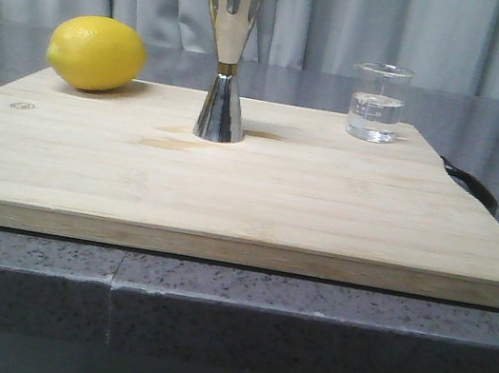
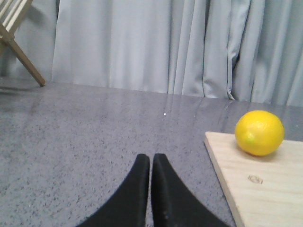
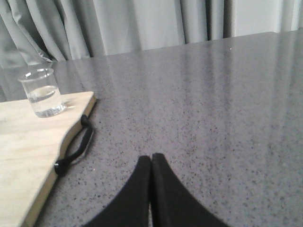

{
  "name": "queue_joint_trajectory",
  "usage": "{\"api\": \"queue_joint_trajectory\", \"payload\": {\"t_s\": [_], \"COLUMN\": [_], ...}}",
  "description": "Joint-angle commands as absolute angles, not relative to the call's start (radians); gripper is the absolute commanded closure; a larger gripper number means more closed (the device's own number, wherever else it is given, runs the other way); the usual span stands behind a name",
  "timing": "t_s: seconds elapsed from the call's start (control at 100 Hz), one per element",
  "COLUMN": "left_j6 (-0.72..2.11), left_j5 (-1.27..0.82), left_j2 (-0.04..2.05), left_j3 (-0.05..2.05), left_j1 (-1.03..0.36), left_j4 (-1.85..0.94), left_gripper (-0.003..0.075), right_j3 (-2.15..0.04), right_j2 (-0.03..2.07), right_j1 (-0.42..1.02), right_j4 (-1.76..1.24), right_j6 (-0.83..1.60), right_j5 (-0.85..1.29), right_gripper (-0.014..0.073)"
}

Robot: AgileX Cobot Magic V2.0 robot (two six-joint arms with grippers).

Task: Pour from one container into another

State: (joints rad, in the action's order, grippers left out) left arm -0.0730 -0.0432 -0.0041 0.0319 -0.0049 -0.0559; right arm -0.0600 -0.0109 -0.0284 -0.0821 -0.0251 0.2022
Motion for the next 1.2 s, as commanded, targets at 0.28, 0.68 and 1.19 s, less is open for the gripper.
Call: {"api": "queue_joint_trajectory", "payload": {"t_s": [0.28,0.68,1.19], "left_j6": [-0.085,-0.085,-0.085], "left_j5": [-0.074,-0.044,-0.038], "left_j2": [0.151,0.227,0.227], "left_j3": [0.307,0.366,0.363], "left_j1": [-0.012,-0.012,-0.012], "left_j4": [0.01,0.01,0.01], "left_gripper": [0.0739,0.0739,0.0739], "right_j3": [-0.368,-0.414,-0.413], "right_j2": [0.171,0.271,0.271], "right_j1": [-0.032,-0.032,-0.032], "right_j4": [-0.078,-0.078,-0.078], "right_j6": [0.085,0.085,0.085], "right_j5": [0.233,0.092,0.094], "right_gripper": [0.0669,0.0669,0.0669]}}
